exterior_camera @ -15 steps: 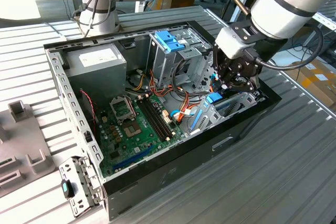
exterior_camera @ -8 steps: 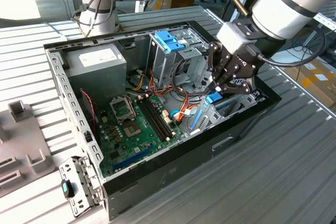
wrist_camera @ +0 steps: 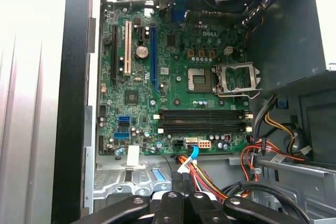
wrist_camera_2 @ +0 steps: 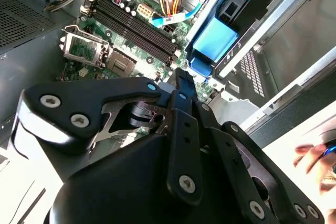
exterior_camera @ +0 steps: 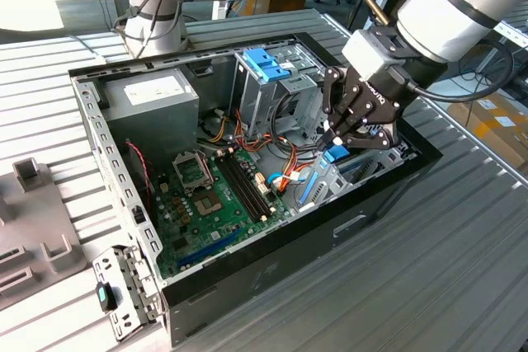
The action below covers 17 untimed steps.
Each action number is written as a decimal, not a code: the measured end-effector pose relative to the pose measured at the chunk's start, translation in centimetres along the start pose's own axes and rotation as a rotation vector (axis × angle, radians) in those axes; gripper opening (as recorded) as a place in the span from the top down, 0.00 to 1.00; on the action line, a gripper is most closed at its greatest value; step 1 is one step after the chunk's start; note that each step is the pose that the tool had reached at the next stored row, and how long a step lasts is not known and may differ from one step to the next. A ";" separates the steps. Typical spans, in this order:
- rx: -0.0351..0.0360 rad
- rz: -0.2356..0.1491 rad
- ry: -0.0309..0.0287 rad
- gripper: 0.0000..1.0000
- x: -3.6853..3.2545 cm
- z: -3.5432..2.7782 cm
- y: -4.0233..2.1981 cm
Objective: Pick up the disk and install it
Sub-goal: 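Insert the second disk wire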
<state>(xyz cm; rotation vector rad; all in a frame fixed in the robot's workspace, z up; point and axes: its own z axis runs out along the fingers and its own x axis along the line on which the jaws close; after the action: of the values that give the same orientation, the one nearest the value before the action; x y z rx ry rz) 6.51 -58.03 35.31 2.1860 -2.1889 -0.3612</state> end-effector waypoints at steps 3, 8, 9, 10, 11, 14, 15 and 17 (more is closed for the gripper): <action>0.0073 -0.001 0.0000 0.89 0.00 0.02 -0.01; 0.1109 -0.016 0.0014 0.89 0.01 0.09 0.02; 0.1233 -0.018 0.0014 0.89 0.02 0.11 0.03; 0.1289 -0.019 0.0013 0.89 0.02 0.11 0.03; 0.1295 -0.019 0.0013 0.89 0.02 0.11 0.02; 0.1312 -0.019 0.0013 0.89 0.01 0.10 0.03; 0.1318 -0.019 0.0015 0.89 0.01 0.07 -0.10; 0.1314 -0.019 0.0015 0.89 0.00 -0.03 -0.66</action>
<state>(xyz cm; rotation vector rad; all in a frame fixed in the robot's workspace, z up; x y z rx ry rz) 7.16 -58.03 35.22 2.2717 -2.2541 -0.2220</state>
